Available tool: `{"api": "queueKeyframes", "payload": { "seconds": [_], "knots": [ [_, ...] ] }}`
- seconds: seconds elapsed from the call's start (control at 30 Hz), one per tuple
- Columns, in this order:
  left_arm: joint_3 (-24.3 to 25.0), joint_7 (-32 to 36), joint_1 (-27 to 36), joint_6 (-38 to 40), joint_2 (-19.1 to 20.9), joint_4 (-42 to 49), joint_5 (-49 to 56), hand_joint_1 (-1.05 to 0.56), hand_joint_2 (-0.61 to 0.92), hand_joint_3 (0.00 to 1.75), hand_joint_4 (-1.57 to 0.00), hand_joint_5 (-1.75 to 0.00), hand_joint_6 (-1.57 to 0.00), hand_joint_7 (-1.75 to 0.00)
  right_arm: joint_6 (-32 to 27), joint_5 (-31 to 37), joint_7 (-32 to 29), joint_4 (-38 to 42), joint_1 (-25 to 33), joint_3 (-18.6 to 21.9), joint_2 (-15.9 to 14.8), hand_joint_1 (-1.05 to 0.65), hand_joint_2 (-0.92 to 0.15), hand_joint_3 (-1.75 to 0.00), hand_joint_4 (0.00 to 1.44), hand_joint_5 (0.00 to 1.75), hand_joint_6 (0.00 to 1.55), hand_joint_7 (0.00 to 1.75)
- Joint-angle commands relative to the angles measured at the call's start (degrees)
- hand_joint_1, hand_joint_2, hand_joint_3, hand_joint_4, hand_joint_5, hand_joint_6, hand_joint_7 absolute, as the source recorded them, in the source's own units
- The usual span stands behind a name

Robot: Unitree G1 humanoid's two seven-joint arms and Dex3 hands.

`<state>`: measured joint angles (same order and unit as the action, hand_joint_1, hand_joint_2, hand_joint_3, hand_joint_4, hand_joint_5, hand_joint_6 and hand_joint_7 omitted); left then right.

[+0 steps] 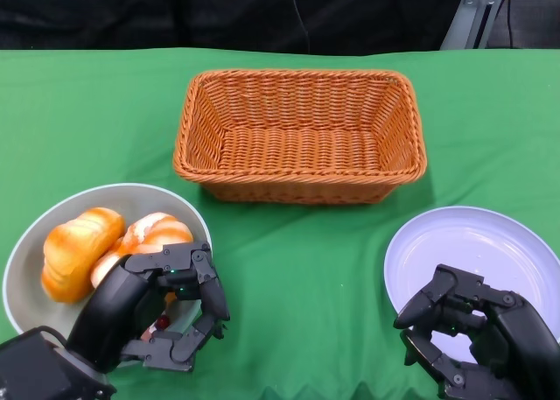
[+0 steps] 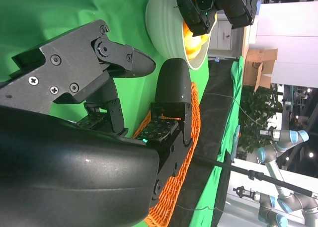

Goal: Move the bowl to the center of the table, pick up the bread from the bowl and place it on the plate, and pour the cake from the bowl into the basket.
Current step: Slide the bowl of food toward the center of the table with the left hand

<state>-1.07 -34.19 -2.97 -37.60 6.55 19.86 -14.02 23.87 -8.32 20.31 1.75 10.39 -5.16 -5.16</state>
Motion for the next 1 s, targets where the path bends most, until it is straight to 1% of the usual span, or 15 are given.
{"api": "queueKeyframes", "payload": {
  "seconds": [0.03,0.3,0.5,0.57,0.6,0.67,0.83,1.0],
  "knots": [
    [0.61,0.09,-0.01,0.04,0.79,0.0,-0.19,0.04,0.45,1.19,-0.81,-1.62,-0.82,-1.36,0.85,-0.48,-0.11,0.41,-0.17,1.0,-0.29,-0.14,-0.62,-0.79,0.68,1.59,0.67,1.21],
    [0.59,-0.04,-0.06,-0.24,0.65,0.21,-0.33,0.04,0.46,1.18,-0.81,-1.62,-0.82,-1.36,0.71,-0.37,0.08,0.33,-0.16,1.04,-0.58,-0.15,-0.64,-0.77,0.67,1.58,0.67,1.2],
    [0.51,0.05,-0.09,0.56,0.75,-1.21,-0.6,0.02,0.45,1.17,-0.81,-1.6,-0.82,-1.36,-0.25,0.05,-0.28,-1.37,-0.19,1.08,-0.93,-0.15,-0.65,-0.74,0.68,1.58,0.66,1.2],
    [0.43,-0.33,0.0,1.27,0.98,-2.12,-1.08,-0.01,0.48,1.13,-0.8,-1.58,-0.81,-1.36,-0.94,0.21,-0.43,-2.38,-0.19,1.0,-1.09,-0.15,-0.65,-0.73,0.68,1.58,0.67,1.19],
    [0.38,-0.44,0.07,1.62,1.27,-2.66,-0.97,-0.02,0.5,1.09,-0.8,-1.59,-0.8,-1.37,-1.83,-0.07,-0.42,-3.14,-0.07,0.92,-1.13,-0.15,-0.65,-0.72,0.69,1.58,0.67,1.19],
    [0.33,-0.27,0.29,2.08,1.84,-3.56,-0.28,-0.02,0.52,1.06,-0.8,-1.61,-0.79,-1.38,-3.31,-0.51,-0.42,-4.27,0.18,0.84,-1.12,-0.14,-0.65,-0.72,0.69,1.58,0.68,1.19],
    [0.26,0.21,0.63,2.36,1.7,-4.1,-0.01,0.01,0.48,1.12,-0.81,-1.62,-0.81,-1.37,-3.38,0.26,-0.79,-4.9,0.5,0.91,-0.97,-0.14,-0.61,-0.79,0.69,1.58,0.69,1.17],
    [0.1,-0.07,0.61,2.99,1.44,-4.04,-0.75,0.01,0.45,1.17,-0.82,-1.61,-0.82,-1.36,-2.75,1.17,-1.21,-4.55,0.34,0.92,-1.2,-0.16,-0.61,-0.79,0.69,1.56,0.69,1.18]
  ]
}}
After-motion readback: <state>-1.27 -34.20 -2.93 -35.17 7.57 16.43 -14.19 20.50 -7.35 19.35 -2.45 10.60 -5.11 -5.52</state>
